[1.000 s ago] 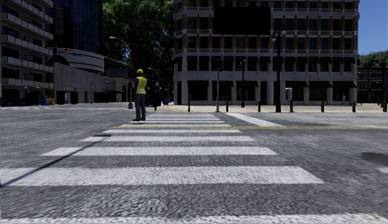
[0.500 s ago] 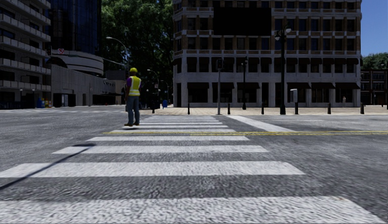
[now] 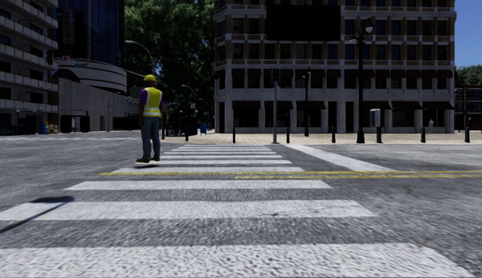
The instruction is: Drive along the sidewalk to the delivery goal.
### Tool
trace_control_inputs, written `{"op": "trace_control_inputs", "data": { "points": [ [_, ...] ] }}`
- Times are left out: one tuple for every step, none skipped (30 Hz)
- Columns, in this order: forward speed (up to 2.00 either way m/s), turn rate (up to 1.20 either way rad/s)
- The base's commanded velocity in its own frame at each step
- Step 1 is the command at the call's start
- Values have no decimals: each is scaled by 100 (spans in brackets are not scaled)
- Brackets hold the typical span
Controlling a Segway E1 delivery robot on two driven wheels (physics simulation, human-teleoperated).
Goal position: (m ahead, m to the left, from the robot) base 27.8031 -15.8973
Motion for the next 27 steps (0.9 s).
{"op": "trace_control_inputs", "data": {
  "points": [
    [200, 0],
    [200, 0],
    [200, 0],
    [200, 0],
    [200, 0],
    [200, 0],
    [200, 0],
    [200, 0],
    [200, 0],
    [200, 0],
    [200, 0],
    [200, 0],
    [200, 0],
    [200, 0],
    [200, 0],
    [200, 0],
    [200, 0],
    [200, 0],
    [200, 0],
    [200, 0],
    [200, 0],
    [200, 0],
    [200, 0],
    [200, 0],
    [200, 0],
    [200, 0],
    [200, 0]
  ]
}}
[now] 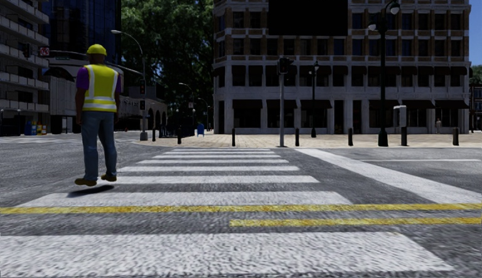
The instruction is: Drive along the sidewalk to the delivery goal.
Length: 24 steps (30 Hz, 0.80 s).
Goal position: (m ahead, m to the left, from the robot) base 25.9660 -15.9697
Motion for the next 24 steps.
{"op": "trace_control_inputs", "data": {
  "points": [
    [200, 0],
    [200, 0],
    [200, 0],
    [200, 0],
    [200, 0],
    [200, 0],
    [200, 0],
    [200, 0],
    [200, 0],
    [200, 0],
    [200, 0],
    [200, 0],
    [200, 0],
    [200, 0],
    [200, 0],
    [200, 0],
    [200, 0],
    [200, 0],
    [200, 0],
    [200, 0],
    [200, 0],
    [200, 0],
    [200, 0],
    [200, 0]
  ]
}}
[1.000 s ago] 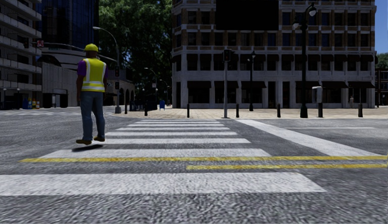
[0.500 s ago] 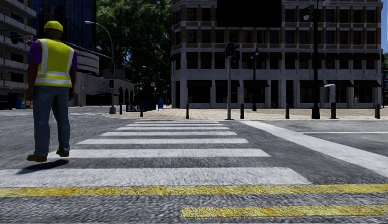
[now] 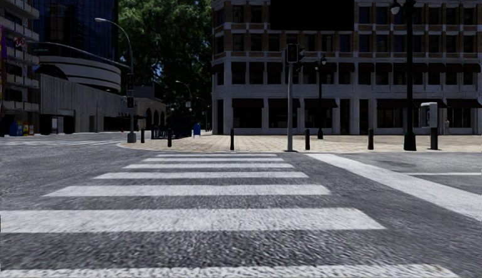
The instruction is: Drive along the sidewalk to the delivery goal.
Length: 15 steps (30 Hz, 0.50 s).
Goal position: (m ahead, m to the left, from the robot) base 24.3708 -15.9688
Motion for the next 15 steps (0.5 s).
{"op": "trace_control_inputs", "data": {
  "points": [
    [200, 0],
    [200, 0],
    [200, 0],
    [200, 0],
    [200, 0],
    [200, 0],
    [200, 0],
    [200, 0],
    [200, 0],
    [200, -4],
    [200, -10],
    [200, -15],
    [200, -15],
    [200, -19],
    [200, -20]
  ]
}}
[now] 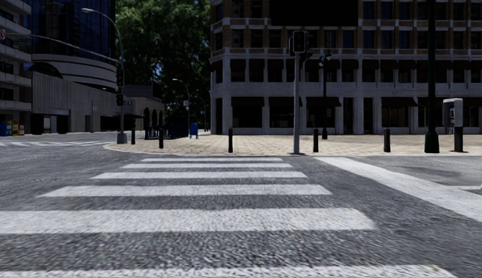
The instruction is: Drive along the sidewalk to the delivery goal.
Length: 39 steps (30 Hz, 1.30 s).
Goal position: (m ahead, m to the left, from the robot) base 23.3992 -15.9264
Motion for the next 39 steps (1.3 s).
{"op": "trace_control_inputs", "data": {
  "points": [
    [200, -21],
    [200, -21],
    [200, -21],
    [200, -22],
    [200, -23],
    [200, -26],
    [200, -26],
    [200, -27],
    [200, -27],
    [200, -27],
    [200, -27],
    [200, -27],
    [200, -27],
    [200, -27],
    [200, -27],
    [200, -27],
    [200, -12],
    [200, -2],
    [200, 0],
    [200, 0],
    [200, 0],
    [200, 0],
    [200, 0],
    [200, 0],
    [200, 0],
    [200, 0],
    [200, 0],
    [200, 0],
    [200, 0],
    [200, 0],
    [200, 0],
    [200, 0],
    [200, 0],
    [200, 0],
    [200, 0],
    [200, 0],
    [200, 0],
    [200, 0],
    [200, 0]
  ]
}}
